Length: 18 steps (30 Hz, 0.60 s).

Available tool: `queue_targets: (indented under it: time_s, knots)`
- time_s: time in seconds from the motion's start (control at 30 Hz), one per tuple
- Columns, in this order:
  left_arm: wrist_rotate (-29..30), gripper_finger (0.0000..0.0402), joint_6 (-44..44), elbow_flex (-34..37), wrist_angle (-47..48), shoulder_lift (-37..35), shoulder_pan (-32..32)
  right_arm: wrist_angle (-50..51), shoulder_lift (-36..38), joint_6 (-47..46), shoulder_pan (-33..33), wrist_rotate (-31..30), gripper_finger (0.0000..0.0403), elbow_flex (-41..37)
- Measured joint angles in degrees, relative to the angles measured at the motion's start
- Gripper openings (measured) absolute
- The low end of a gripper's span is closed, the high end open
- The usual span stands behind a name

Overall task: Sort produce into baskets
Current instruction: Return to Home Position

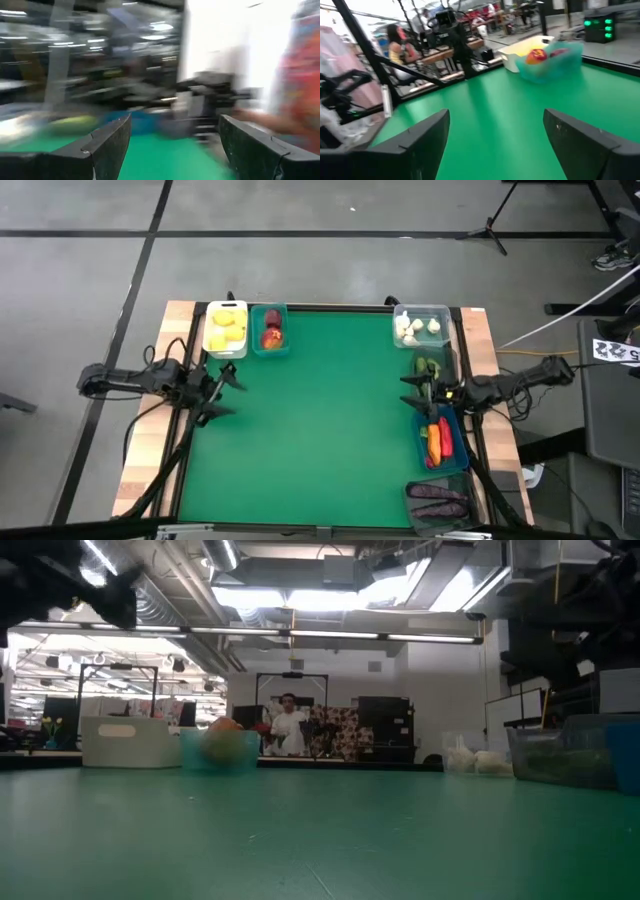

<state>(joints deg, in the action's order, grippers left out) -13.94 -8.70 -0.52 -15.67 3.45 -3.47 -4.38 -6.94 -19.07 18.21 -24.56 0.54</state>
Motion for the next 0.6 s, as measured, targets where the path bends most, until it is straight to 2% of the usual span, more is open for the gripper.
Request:
queue_targets:
  time_s: [0.1, 0.17, 0.2, 0.23, 0.47, 0.6]
  knots:
    - [13.5, 0.0296, 0.3, 0.0, 6.1, -0.7, 3.2, -0.8, -2.9, -0.2, 4.1, -6.4, 0.0321, 0.0]
    - [24.4, 0.0296, -3.5, 0.0, 10.0, -0.7, 4.5, -2.3, -4.8, -0.1, 6.2, -9.7, 0.0321, 0.0]
    - [27.9, 0.0296, -4.5, 0.0, 11.1, -0.7, 4.9, -2.8, -5.6, -0.1, 6.9, -11.3, 0.0321, -0.1]
    - [29.5, 0.0296, -4.4, 0.0, 11.4, -0.7, 4.8, -3.1, -6.3, -0.1, 7.6, -12.7, 0.0321, -0.1]
    - [29.7, 0.0296, -0.5, 0.0, 10.4, -0.8, 2.4, -2.9, -10.9, 1.0, 8.8, -21.8, 0.0321, -0.1]
    - [29.7, 0.0296, 0.8, 0.0, 10.5, -0.8, 0.8, -2.9, -12.4, 1.2, 8.8, -23.5, 0.0321, -0.1]
